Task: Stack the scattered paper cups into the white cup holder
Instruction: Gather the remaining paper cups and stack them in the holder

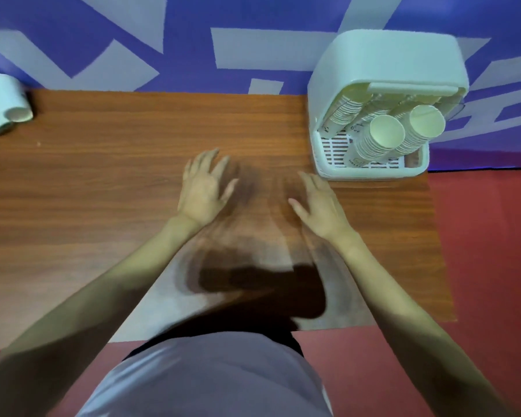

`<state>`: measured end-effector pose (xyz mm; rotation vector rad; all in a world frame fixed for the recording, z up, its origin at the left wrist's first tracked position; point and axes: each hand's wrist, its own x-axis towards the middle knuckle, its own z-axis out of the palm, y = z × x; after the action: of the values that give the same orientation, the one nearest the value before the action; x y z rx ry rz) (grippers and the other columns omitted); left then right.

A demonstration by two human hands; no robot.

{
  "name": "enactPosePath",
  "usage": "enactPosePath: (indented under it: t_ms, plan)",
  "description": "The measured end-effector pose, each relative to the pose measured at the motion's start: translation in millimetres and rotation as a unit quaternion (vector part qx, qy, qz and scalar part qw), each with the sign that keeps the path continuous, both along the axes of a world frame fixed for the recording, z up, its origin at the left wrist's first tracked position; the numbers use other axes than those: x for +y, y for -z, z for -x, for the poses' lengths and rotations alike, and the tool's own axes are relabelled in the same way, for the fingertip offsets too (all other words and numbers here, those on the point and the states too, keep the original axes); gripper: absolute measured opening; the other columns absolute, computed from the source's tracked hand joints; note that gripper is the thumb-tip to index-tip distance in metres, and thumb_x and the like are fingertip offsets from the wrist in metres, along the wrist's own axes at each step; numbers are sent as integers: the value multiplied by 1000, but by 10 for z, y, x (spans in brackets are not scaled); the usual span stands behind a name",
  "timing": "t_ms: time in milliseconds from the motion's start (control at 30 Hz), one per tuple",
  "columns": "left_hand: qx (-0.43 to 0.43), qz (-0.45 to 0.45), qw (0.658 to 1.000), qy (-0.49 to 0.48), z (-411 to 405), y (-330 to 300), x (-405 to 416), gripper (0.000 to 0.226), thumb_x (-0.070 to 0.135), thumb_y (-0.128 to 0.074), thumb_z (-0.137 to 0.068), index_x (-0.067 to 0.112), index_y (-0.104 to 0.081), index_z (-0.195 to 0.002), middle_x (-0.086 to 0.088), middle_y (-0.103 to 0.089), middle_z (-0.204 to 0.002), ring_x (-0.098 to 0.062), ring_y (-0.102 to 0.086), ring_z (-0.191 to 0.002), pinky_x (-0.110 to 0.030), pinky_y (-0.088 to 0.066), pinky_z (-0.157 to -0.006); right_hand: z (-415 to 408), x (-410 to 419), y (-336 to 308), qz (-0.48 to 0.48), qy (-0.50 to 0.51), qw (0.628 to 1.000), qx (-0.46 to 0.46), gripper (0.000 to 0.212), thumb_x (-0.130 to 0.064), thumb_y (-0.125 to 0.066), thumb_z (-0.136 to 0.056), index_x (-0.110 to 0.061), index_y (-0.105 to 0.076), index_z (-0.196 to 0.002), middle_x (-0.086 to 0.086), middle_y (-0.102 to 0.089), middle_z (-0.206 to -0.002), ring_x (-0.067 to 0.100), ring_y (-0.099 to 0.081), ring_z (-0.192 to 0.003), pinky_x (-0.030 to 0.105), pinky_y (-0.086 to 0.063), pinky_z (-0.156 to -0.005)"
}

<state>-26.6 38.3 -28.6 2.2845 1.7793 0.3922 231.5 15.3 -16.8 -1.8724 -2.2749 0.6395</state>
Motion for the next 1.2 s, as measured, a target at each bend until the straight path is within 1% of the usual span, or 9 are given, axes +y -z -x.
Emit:
enactPosePath:
  t_ms: [100,200,300,600,767,900,967,1100,1200]
  plan:
    - [11,10,999,-49,600,17,-199,49,35,-51,-94,11,-45,-136,-19,-40,-143,-38,-35,-132,-54,-29,-108,522,43,-23,10,-46,999,-11,61,-33,-53,-94,-7,-31,-144,14,-44,-136,32,-42,-124,40,-33,-106]
    - [11,3,996,-88,1151,5,-341,52,40,-43,-92,10,-46,-135,-19,-42,-141,-39,-38,-129,-53,-31,-106,1075,96,-36,12,-83,996,-18,61,-34,-53,-94,-9,-30,-145,12,-43,-137,31,-42,-124,41,-36,-106]
    - [4,6,992,-129,1637,14,-427,53,40,-40,-92,10,-47,-134,-20,-43,-139,-39,-38,-128,-52,-32,-106,1620,180,-18,18,-113,993,-26,62,-35,-53,-94,-9,-29,-145,12,-42,-138,31,-41,-126,43,-37,-106]
    - [-6,11,976,-217,3197,97,-460,48,31,-51,-93,10,-46,-135,-20,-42,-140,-40,-38,-128,-54,-32,-105,3350,637,-5,35,-162,986,-7,63,-33,-56,-93,-6,-31,-144,15,-42,-137,33,-40,-128,45,-34,-108]
    - [-13,-4,965,-260,3882,66,-147,48,30,-53,-91,9,-47,-134,-20,-42,-140,-37,-38,-129,-50,-32,-106,4070,1058,-43,33,-191,981,-10,64,-31,-56,-92,-6,-31,-145,16,-41,-138,35,-41,-126,46,-34,-107]
    - [-26,-23,961,-276,4360,19,304,49,28,-54,-91,7,-47,-134,-19,-42,-139,-34,-39,-128,-44,-31,-105,4625,1409,-91,15,-225,974,-6,63,-30,-56,-93,-7,-29,-145,13,-39,-141,34,-40,-127,47,-33,-108]
    - [-35,-15,957,-287,4551,20,561,49,26,-55,-90,7,-46,-135,-18,-41,-141,-34,-39,-128,-43,-32,-104,4873,1585,-100,1,-245,970,-6,62,-29,-56,-93,-7,-30,-145,12,-39,-142,32,-40,-127,46,-32,-108]
    - [-45,-10,955,-294,4896,82,1015,50,19,-55,-86,3,-44,-132,-18,-45,-135,-38,-43,-120,-47,-40,-95,5318,1949,-66,-30,-283,959,-10,61,-27,-55,-93,-8,-30,-145,10,-40,-142,29,-38,-129,43,-31,-109]
    - [-61,5,947,-314,5056,149,1240,44,13,-53,-86,2,-45,-128,-20,-51,-125,-40,-46,-111,-47,-40,-85,5594,2196,-7,-35,-297,954,-1,57,-24,-55,-92,-9,-32,-142,9,-41,-139,29,-42,-124,40,-35,-105]
